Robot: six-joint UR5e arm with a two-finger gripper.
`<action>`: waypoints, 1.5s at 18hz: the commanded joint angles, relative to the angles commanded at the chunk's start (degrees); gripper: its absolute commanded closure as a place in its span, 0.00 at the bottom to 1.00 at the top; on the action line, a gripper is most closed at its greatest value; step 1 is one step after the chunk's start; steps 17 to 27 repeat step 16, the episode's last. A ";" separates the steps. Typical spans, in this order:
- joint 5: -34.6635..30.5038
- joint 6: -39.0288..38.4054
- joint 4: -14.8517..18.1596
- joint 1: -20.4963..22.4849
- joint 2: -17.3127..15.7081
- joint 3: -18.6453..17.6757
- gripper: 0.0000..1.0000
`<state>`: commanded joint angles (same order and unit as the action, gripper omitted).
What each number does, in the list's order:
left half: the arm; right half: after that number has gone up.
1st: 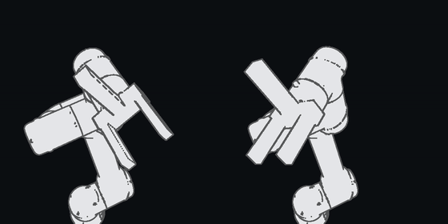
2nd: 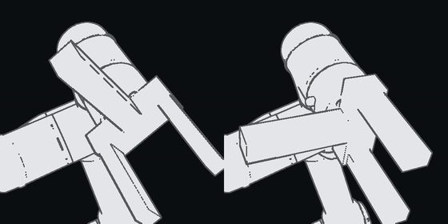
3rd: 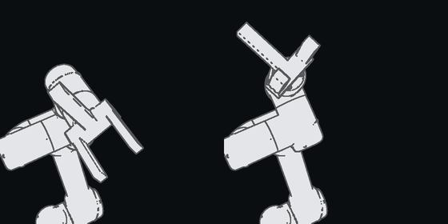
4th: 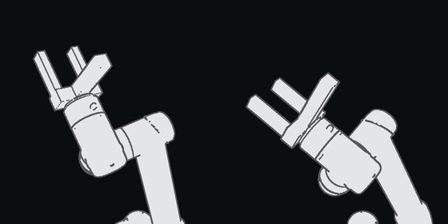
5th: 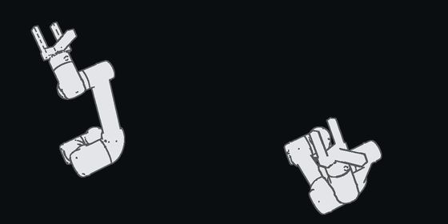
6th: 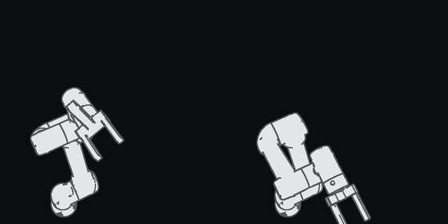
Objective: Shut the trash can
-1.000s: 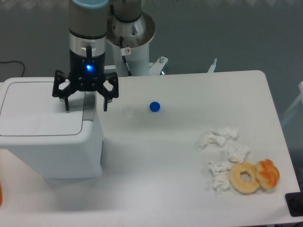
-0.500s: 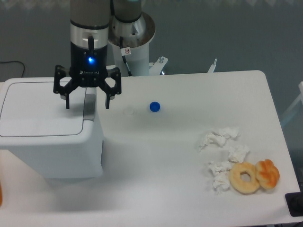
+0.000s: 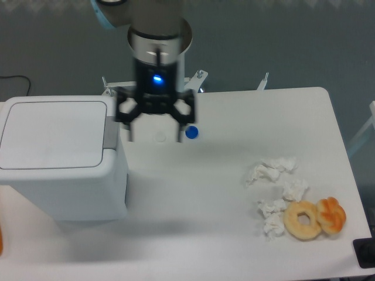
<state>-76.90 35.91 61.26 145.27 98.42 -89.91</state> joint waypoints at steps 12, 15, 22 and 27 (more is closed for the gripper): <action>-15.38 36.67 4.66 9.59 20.83 12.74 0.00; -16.44 40.02 4.40 11.44 23.91 15.64 0.00; -16.53 40.90 3.87 11.70 24.62 16.34 0.00; -16.53 40.90 3.87 11.70 24.62 16.34 0.00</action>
